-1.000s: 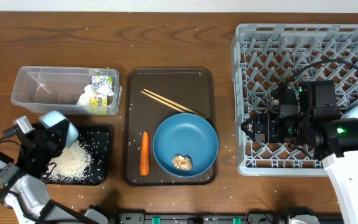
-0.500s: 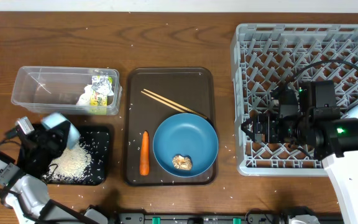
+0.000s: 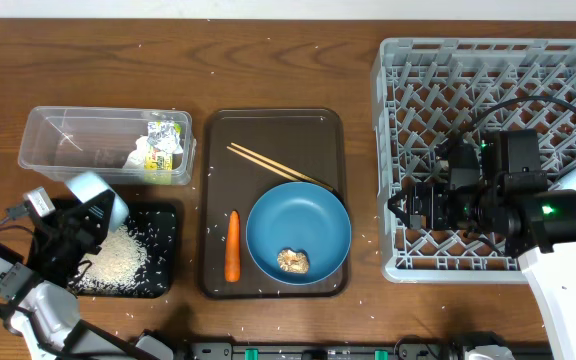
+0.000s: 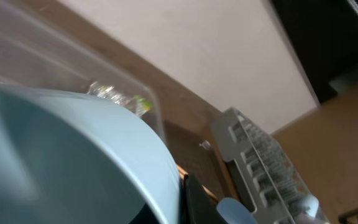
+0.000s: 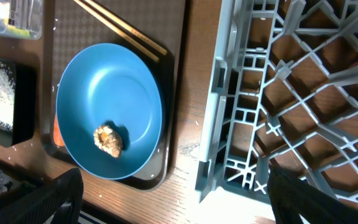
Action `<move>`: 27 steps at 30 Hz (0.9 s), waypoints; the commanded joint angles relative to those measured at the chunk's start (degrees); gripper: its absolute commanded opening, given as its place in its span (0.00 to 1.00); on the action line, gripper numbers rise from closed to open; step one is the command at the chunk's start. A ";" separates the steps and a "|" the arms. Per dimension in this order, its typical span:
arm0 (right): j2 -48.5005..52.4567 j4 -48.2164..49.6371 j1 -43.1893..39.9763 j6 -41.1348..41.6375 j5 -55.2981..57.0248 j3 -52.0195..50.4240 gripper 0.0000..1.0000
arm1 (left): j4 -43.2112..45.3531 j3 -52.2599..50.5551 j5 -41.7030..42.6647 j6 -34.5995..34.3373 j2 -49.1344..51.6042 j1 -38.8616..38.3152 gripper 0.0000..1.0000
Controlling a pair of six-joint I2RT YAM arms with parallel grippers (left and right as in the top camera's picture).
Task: Sort waste into correct bins and load items into the dishwasher rack
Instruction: 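Tip the bowl with the left gripper to pour rice onto the black tray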
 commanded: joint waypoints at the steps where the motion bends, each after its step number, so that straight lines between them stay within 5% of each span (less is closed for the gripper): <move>1: -0.04 -0.02 0.90 0.63 -0.02 0.70 0.88 | -1.14 -0.26 -11.74 -8.20 0.24 -0.04 0.06; 5: -0.04 0.22 0.90 0.63 -0.02 0.70 0.88 | 1.66 -0.24 6.47 4.68 0.22 -0.07 0.06; 10: -0.04 0.04 0.90 0.63 -0.02 0.70 0.88 | 1.68 -0.24 4.15 3.45 0.28 -0.09 0.06; 14: -0.04 0.02 0.90 0.63 -0.02 0.70 0.88 | -1.68 -0.26 -16.59 -13.84 0.28 -0.09 0.06; 16: -0.04 -0.04 0.90 0.63 -0.02 0.70 0.88 | 0.55 -0.37 -11.10 -11.39 0.28 -0.11 0.06; 19: -0.04 0.24 0.90 0.63 -0.02 0.70 0.88 | 5.09 -0.35 6.60 1.33 0.28 -0.09 0.06; 27: -0.04 0.37 0.90 0.63 -0.02 0.70 0.88 | 3.76 -0.35 -0.35 -3.67 0.28 -0.09 0.06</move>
